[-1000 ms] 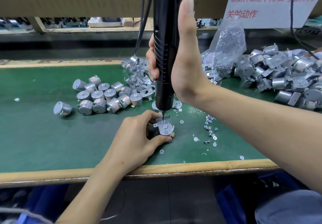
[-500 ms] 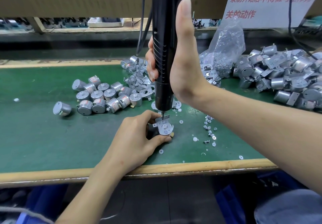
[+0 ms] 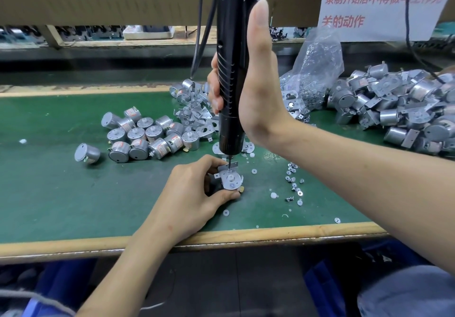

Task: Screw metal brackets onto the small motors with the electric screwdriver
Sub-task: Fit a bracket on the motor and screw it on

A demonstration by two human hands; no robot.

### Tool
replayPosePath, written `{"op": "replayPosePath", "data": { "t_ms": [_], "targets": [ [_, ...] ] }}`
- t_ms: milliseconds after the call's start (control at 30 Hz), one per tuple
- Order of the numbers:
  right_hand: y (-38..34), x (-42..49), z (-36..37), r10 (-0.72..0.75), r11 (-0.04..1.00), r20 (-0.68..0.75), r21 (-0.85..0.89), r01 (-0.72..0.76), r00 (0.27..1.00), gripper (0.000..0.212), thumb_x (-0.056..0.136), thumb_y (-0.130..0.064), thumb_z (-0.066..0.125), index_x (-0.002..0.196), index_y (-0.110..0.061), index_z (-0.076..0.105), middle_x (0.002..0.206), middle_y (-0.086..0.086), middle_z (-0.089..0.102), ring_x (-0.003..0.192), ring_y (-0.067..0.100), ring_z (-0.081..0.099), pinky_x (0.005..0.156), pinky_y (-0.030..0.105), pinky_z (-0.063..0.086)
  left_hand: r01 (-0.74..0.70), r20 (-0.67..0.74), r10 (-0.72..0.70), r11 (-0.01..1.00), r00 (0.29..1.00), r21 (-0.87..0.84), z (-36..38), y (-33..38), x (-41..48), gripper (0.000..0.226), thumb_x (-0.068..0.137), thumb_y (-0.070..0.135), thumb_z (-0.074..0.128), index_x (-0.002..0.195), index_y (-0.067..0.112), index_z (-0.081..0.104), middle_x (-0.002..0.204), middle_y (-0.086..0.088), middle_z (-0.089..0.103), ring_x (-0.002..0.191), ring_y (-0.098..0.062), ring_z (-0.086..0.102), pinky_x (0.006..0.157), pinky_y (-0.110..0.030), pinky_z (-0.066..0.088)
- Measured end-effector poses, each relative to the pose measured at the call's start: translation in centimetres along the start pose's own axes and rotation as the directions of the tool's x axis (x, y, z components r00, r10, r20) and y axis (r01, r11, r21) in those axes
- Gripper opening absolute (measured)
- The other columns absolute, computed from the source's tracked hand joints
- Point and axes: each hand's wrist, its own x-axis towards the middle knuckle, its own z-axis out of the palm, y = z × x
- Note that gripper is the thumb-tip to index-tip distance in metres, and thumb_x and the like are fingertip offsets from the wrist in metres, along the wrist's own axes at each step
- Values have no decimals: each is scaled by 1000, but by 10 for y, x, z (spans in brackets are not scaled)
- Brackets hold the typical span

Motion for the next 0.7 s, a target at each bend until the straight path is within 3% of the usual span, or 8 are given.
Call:
{"op": "replayPosePath", "data": {
  "t_ms": [167,300,367,433,500,700],
  "targets": [
    [1,0,0,23,1000,18,20,-23,1000,65,93,-64,25,62,-11,48,51,7,48,44,23,43,47,29,37,-7,4,7,1000,1000,14,0,-1,0,45,69,50,84,104,33,62,69,10,65,68,-7,56,58,-15,41],
    [4,-3,3,-25,1000,39,-5,26,999,65,95,-63,25,62,-12,48,49,6,47,41,23,42,45,27,36,1,10,-1,1000,1000,22,1,-1,0,48,70,52,83,108,34,61,77,18,65,71,6,56,60,-13,40],
    [5,-6,6,-56,998,64,-28,58,996,75,94,-73,29,64,-7,48,47,6,47,39,22,41,44,26,36,-8,5,8,999,1000,34,2,0,0,46,71,50,83,108,33,61,71,26,59,69,11,53,60,-10,37],
    [5,-8,8,-76,996,97,-47,81,992,92,82,-87,34,67,2,48,47,7,47,38,22,41,42,26,37,-12,1,12,999,1000,45,2,1,0,43,72,47,84,105,32,60,64,30,53,66,12,51,58,-9,36],
    [5,-9,8,-89,994,110,-53,95,990,94,67,-87,34,70,6,48,47,6,47,38,21,41,42,27,37,-10,1,10,998,1000,59,2,2,0,43,72,48,83,104,32,60,64,30,51,65,10,51,57,-11,35],
    [7,-10,8,-112,992,92,-52,117,990,93,64,-88,36,70,4,46,48,7,47,40,22,42,44,27,37,3,-11,-2,998,1000,58,3,2,0,45,71,49,83,106,31,61,60,29,50,65,11,50,55,-10,32]
  ]
}}
